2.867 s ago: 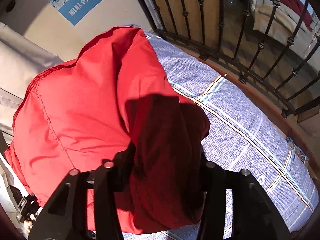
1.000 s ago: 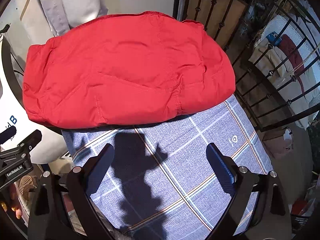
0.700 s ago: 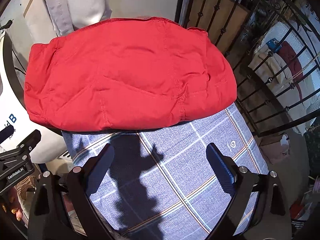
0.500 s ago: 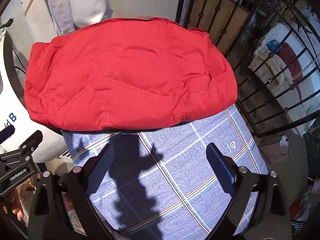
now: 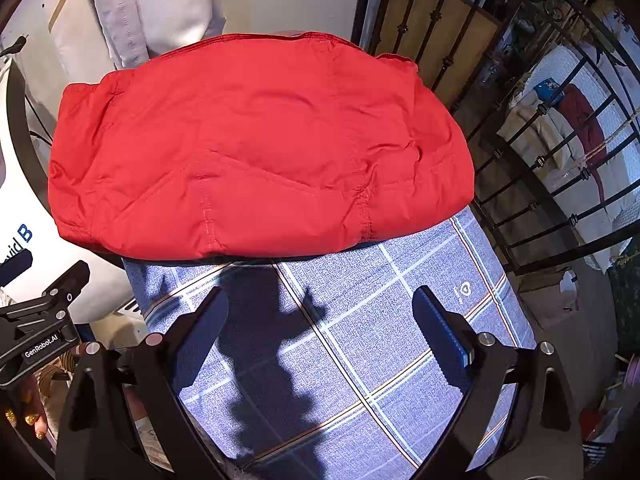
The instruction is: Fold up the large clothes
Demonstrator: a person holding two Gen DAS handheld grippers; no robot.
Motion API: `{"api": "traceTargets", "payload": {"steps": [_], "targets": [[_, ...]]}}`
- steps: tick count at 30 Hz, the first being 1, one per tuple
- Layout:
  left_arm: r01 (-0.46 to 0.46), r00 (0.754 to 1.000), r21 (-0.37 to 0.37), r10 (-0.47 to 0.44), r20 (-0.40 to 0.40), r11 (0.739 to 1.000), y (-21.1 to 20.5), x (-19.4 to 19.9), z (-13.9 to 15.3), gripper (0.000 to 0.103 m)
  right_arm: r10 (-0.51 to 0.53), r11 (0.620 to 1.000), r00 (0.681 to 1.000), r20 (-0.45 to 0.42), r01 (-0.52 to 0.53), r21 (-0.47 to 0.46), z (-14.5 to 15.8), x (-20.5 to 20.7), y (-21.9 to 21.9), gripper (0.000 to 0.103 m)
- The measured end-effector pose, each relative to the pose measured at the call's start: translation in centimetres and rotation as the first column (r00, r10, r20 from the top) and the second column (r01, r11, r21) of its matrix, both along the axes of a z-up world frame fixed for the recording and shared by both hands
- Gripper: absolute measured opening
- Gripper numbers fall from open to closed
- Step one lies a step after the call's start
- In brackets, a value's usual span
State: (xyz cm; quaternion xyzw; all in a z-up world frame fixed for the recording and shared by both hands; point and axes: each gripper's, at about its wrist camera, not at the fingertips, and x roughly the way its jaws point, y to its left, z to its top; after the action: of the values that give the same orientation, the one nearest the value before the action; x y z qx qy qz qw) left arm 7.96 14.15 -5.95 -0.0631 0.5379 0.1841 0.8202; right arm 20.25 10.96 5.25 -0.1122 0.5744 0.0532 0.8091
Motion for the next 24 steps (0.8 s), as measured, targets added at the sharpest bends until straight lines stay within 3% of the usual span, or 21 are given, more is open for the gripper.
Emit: {"api": "traceTargets", "payload": {"steps": [10,24], "targets": [[-0.008,1.0,-0.033,0.007,-0.009,0.999,0.47,-0.01,-0.37,0.097,0.002,1.0,1.0,0.002,-0.002,0.003,-0.03,-0.03,-0.01,0.092],[-0.016,1.0,-0.023,0.016,-0.008,1.0,0.68,-0.15,-0.25,0.097,0.01,1.0,1.0,-0.006,-0.01,-0.002,-0.28,-0.35,0.05,0.092]]}}
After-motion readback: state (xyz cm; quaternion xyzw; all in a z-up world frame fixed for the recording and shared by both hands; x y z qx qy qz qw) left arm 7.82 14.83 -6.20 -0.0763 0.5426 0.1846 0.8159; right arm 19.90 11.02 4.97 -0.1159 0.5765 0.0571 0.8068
